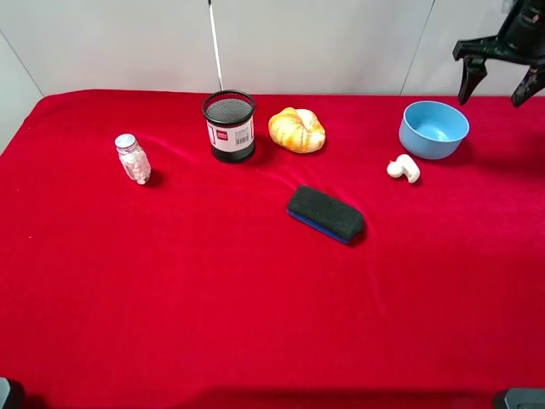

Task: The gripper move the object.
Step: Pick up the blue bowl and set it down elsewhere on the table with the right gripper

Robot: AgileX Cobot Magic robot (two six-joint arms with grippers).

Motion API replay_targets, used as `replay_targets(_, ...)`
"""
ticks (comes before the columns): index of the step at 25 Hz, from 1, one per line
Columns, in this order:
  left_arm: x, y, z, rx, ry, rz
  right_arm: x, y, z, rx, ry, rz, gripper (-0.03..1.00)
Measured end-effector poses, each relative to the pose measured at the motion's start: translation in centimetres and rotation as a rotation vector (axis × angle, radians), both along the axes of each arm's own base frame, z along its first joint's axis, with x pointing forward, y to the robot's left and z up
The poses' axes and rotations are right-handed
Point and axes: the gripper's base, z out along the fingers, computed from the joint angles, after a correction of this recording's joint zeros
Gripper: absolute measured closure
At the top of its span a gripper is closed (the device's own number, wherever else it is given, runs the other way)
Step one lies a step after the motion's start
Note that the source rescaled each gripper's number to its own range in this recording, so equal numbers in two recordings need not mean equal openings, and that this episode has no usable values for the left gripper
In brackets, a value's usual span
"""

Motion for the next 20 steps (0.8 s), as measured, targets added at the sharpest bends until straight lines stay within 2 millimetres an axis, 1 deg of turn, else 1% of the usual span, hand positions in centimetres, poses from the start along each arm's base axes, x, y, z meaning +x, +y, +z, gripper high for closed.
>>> replay_targets(3,0.0,0.0,0.0,0.0,0.0,0.0,-0.3,0.2,1.2,0.019,-0.028,-0.003,0.14)
replay_targets(5,0.0,0.0,0.0,0.0,0.0,0.0,-0.5,0.8,1.8,0.02,-0.042,0.008,0.14)
replay_targets(10,0.0,0.0,0.0,0.0,0.0,0.0,-1.3,3.3,3.1,0.017,-0.064,0.071,0.14)
replay_targets(13,0.0,0.0,0.0,0.0,0.0,0.0,-1.8,5.0,3.3,0.017,-0.062,0.111,0.14)
replay_targets(16,0.0,0.0,0.0,0.0,0.0,0.0,-2.5,6.3,3.0,0.015,-0.042,0.146,0.14)
replay_targets(20,0.0,0.0,0.0,0.0,0.0,0.0,-4.1,7.1,2.7,0.012,-0.008,0.18,0.14)
